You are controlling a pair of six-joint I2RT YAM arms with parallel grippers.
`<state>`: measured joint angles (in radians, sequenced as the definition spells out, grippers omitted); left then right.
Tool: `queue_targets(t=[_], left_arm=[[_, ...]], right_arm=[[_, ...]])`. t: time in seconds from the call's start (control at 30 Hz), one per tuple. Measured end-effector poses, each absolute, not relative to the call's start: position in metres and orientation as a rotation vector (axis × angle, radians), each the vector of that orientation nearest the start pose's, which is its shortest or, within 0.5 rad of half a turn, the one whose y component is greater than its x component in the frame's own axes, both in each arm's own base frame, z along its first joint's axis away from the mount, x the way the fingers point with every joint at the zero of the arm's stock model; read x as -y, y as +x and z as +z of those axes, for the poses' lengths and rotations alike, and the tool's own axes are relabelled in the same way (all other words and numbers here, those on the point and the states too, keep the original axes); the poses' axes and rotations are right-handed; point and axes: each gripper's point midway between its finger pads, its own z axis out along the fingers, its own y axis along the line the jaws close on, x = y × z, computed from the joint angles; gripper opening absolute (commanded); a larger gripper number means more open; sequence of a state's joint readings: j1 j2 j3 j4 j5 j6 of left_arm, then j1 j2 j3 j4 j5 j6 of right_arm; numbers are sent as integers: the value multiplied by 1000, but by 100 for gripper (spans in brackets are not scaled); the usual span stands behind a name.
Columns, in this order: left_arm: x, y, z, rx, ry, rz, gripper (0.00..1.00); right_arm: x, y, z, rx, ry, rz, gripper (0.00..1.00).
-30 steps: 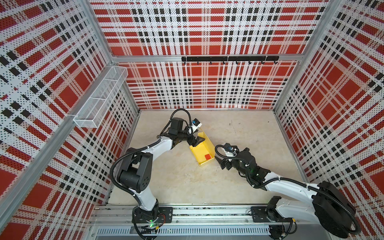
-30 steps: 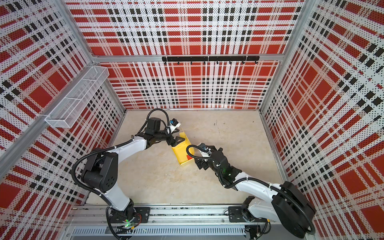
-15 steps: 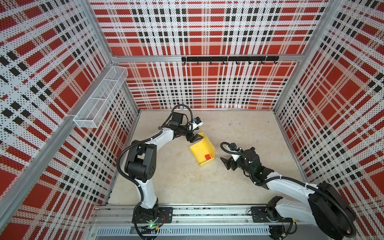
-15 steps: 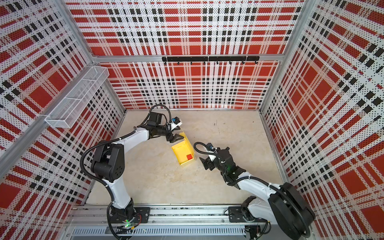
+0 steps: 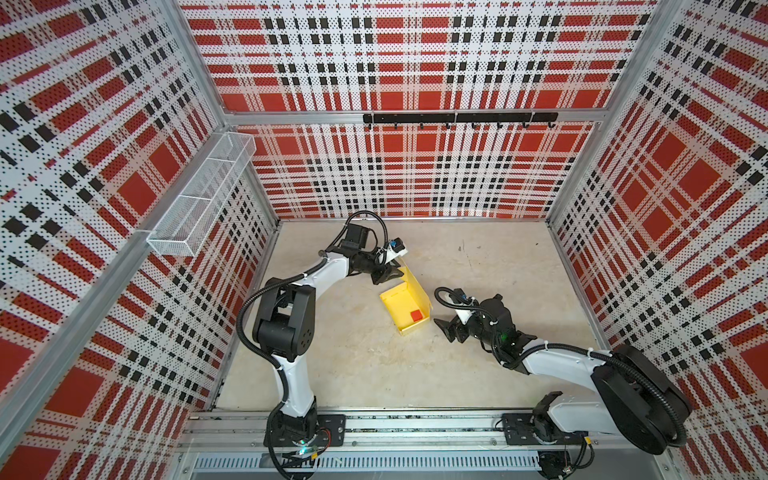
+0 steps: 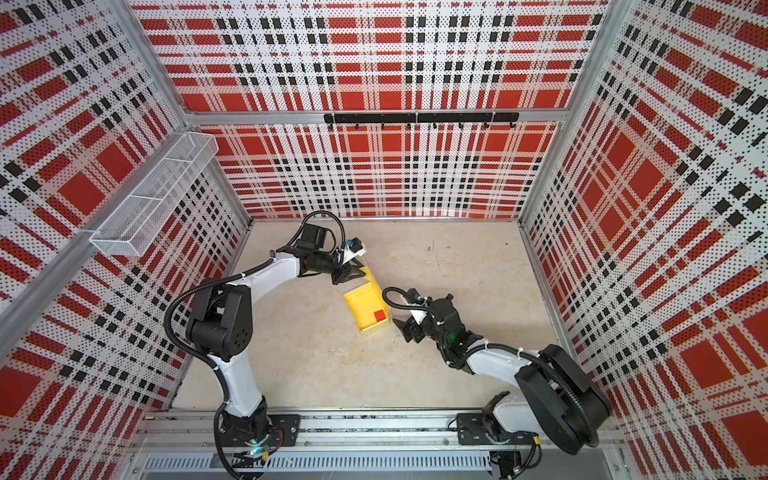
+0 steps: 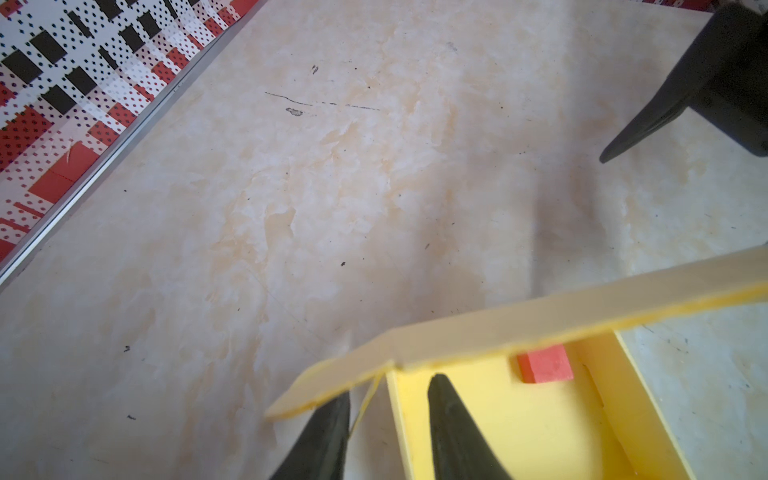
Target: Fold the paper box
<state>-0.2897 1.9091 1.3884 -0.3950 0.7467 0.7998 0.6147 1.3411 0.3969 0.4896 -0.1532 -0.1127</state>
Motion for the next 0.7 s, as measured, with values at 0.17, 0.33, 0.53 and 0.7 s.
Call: queue_targets(t=[0.17, 0.33, 0.53, 0.7], left_arm=[[245, 420, 132, -1784, 1426, -641, 17], [254, 413, 126, -1778, 1450, -646, 13], [271, 401, 123, -1767, 1480, -659, 9], [275, 401, 123, -1771, 1474, -652, 8]], right_arm=[[-238, 289, 95, -1887, -827, 479, 85], [-242, 289, 101, -1856, -831, 500, 85], [-248, 287, 108, -1828, -850, 537, 83], [-251, 288, 114, -1794, -852, 548, 82]])
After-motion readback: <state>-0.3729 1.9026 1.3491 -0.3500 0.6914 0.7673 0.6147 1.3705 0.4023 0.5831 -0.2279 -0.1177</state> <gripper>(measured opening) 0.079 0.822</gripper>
